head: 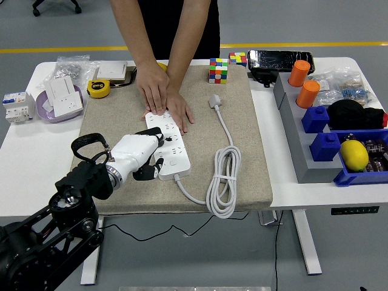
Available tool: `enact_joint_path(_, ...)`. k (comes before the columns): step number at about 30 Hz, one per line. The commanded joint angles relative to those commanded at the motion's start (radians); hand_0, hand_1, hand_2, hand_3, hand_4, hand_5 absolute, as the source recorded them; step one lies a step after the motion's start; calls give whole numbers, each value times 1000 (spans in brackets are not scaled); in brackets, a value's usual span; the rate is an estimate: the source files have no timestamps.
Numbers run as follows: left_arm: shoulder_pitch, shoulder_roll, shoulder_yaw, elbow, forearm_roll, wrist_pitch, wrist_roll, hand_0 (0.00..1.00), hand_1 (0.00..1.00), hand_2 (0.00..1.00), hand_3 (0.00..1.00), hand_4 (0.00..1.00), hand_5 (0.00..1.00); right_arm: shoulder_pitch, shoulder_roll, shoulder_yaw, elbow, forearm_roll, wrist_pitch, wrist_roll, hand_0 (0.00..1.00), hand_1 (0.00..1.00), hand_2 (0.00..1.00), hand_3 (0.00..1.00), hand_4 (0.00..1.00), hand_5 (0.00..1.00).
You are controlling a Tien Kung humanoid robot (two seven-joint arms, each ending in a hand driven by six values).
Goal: Pick up the plug,place it near the board,insert it into the board,press the button
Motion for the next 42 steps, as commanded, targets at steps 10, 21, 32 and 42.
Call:
enact_joint_path(10, 155, -30, -164, -23, -159, 243, -210, 878, 974, 982, 965, 899, 502, -6, 6, 6, 0, 2, -1, 1, 824, 748, 744, 782, 998, 897)
enact_joint_path(21, 225, -57, -180, 49, -553, 433, -546, 998, 998, 998, 998, 998, 551, -8, 7, 8, 0, -1, -2, -2, 824, 747, 744, 782, 998, 896)
enact_joint_path(32, 191, -21, -178, 38, -322, 315, -411, 721, 727, 669, 998, 953, 430, -8, 0, 0, 0, -1, -1, -1, 824, 747, 744, 783, 998, 897)
enact_joint_path(42, 67, 28, -64, 93, -117, 146, -319, 183, 64, 151, 878, 675, 68, -2, -2, -7, 0, 4, -2, -2, 824, 747, 744, 782, 998, 896)
